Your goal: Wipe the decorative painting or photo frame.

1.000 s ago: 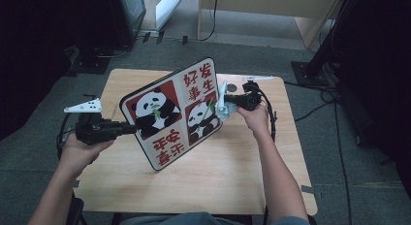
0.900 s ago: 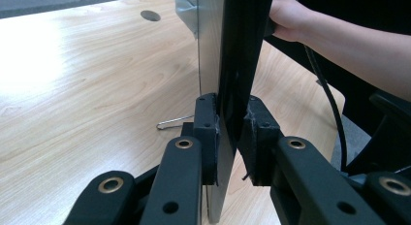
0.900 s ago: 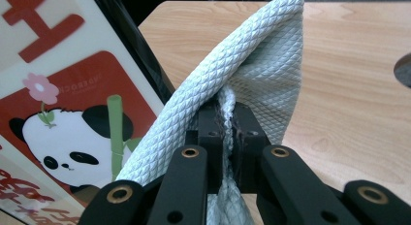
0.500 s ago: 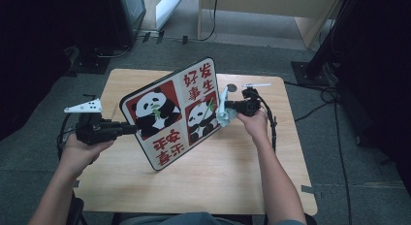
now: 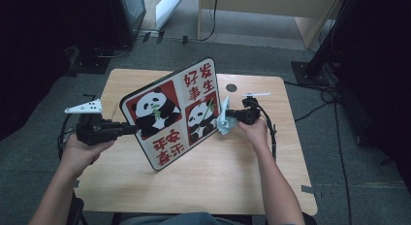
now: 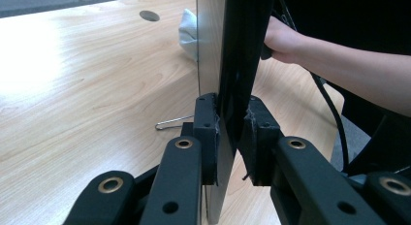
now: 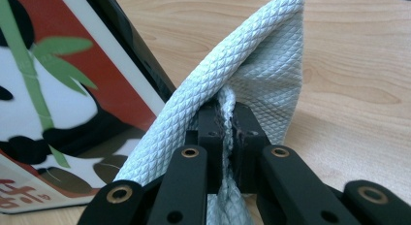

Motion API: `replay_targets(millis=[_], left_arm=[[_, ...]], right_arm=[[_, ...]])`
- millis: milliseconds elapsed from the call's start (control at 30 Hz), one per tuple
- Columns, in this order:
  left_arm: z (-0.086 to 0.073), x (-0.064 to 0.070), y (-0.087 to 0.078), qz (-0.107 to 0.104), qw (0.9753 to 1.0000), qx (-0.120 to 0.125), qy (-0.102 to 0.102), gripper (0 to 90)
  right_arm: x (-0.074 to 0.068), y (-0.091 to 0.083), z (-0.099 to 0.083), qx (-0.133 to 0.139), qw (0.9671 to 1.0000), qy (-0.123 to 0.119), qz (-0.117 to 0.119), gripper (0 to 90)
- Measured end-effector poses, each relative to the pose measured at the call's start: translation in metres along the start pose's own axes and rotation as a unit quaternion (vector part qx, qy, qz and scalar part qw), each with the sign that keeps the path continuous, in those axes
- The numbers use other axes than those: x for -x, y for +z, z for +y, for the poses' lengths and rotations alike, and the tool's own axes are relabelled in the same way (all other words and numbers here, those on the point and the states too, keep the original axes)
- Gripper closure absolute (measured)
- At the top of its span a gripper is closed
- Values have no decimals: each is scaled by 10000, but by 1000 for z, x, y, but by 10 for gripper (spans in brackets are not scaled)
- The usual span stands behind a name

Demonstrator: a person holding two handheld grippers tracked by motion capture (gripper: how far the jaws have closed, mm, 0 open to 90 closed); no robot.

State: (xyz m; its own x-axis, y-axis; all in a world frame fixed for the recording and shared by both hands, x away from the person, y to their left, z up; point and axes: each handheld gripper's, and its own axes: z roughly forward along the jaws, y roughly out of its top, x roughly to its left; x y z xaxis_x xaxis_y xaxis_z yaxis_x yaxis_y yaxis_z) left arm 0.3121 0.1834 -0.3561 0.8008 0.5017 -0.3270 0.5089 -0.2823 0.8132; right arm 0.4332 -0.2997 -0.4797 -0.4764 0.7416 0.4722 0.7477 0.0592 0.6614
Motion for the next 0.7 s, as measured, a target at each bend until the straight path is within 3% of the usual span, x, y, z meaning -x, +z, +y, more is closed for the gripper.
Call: replay_targets(millis=[700], left_arm=[[0,1,2,-2,10000,-28,3,788]], right_arm=[[9,8,-20,-6,9997,241,-45,849]])
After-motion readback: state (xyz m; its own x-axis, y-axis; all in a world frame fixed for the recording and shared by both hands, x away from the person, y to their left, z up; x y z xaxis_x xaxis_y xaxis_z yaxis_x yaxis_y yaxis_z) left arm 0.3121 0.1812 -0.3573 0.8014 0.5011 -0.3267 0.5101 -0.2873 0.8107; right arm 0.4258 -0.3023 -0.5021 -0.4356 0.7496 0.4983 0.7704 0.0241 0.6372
